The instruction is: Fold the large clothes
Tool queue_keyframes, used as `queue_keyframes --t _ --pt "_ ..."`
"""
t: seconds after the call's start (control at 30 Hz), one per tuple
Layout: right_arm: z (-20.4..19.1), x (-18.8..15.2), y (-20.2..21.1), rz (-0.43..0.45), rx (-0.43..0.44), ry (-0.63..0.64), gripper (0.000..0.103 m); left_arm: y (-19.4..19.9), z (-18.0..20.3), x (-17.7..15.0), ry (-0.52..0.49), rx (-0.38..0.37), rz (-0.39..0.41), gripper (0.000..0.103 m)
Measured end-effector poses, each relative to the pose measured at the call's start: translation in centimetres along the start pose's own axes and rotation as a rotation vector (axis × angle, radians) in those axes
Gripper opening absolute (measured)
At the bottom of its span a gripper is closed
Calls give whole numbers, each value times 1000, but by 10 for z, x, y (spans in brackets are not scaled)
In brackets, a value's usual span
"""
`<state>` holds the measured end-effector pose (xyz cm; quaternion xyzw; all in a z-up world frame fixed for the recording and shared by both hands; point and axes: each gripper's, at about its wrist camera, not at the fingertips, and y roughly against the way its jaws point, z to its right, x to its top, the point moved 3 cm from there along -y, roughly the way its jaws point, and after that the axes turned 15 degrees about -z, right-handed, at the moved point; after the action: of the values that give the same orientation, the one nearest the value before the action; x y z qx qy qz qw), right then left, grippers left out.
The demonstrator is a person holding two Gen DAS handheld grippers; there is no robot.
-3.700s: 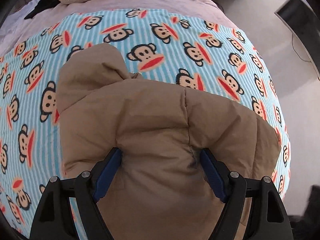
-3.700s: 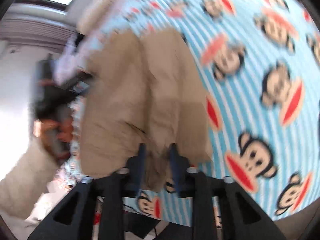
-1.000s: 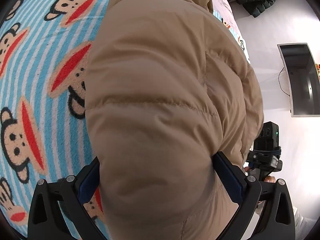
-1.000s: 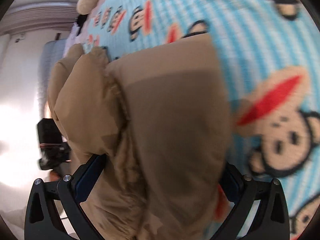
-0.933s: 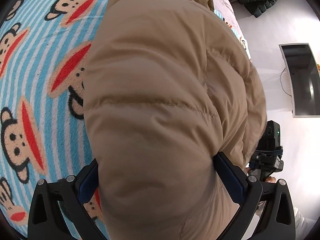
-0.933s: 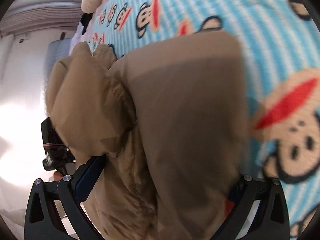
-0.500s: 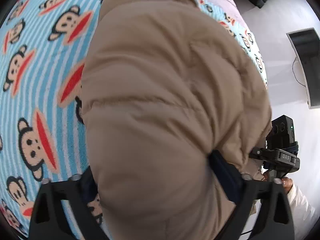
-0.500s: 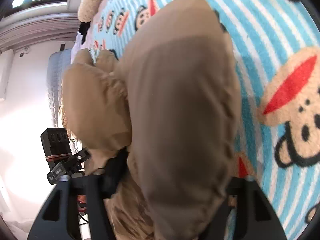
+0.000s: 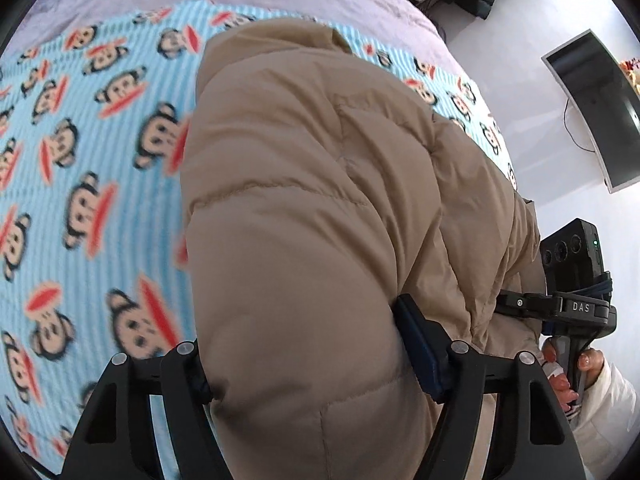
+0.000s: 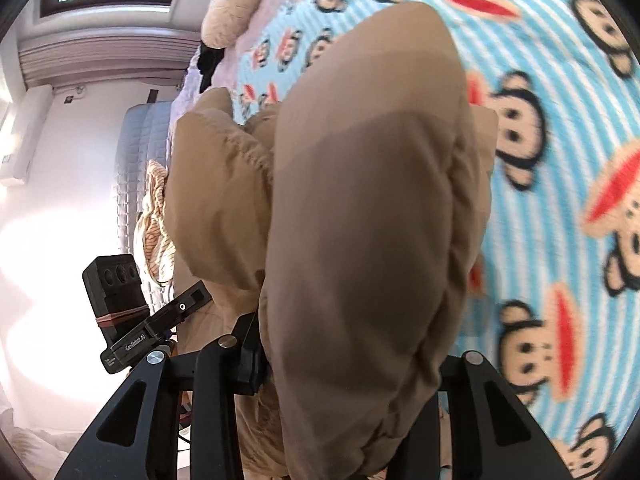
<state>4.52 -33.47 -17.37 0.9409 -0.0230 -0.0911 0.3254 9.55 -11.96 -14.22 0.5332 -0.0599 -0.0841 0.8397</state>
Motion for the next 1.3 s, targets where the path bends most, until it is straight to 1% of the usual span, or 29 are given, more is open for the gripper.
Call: queue_keyframes --t 0.07,0.17,0.27,0.4,0.5,0.57,0.67,0.73,0.8,0.83,0.87,0.9,1.0,1.03,1.07,1.13,1.2,1.27,1.3 --pt "-17 5 -10 10 -13 14 40 13 -16 4 1 5 15 74" --pt "-38 9 -26 30 -24 22 40 33 -50 9 3 3 28 74" --pt "-68 20 -57 38 -19 33 40 54 -85 13 6 16 38 74" --pt "-95 37 -94 30 -1 49 40 87 -143 18 21 48 60 74" --pt "-116 54 -125 19 8 69 40 105 -177 25 43 76 87 74" --pt "-122 62 -137 15 5 82 40 115 -204 32 64 95 107 74" --pt "-132 83 -162 14 -4 88 40 115 -235 46 95 108 128 74" --pt "-132 95 -176 10 -40 82 41 109 -257 52 112 144 139 74" --pt "-129 102 -190 -1 -90 57 44 95 -275 56 136 159 117 75" --pt "-127 104 -197 -7 -116 37 49 85 -283 57 159 154 89 76" --pt "-122 105 -200 -10 -142 20 52 76 -292 58 182 146 66 79" --pt "-117 104 -202 -8 -156 7 57 71 -300 57 197 134 66 80" --pt "-114 95 -193 -8 -194 -21 59 70 -303 54 176 121 85 80" --pt "-116 91 -187 -10 -222 -19 59 70 -304 53 171 122 85 80" --pt "-118 84 -175 -2 -285 -11 59 70 -304 53 170 122 83 80" --pt "-129 78 -157 37 -352 17 59 70 -305 56 176 120 77 80" --pt "-139 60 -131 104 -428 53 59 70 -306 57 179 119 74 80" --pt "-154 46 -116 147 -463 96 58 69 -304 57 175 122 77 80" --pt "-162 37 -110 159 -462 129 51 69 -305 57 175 123 81 80"
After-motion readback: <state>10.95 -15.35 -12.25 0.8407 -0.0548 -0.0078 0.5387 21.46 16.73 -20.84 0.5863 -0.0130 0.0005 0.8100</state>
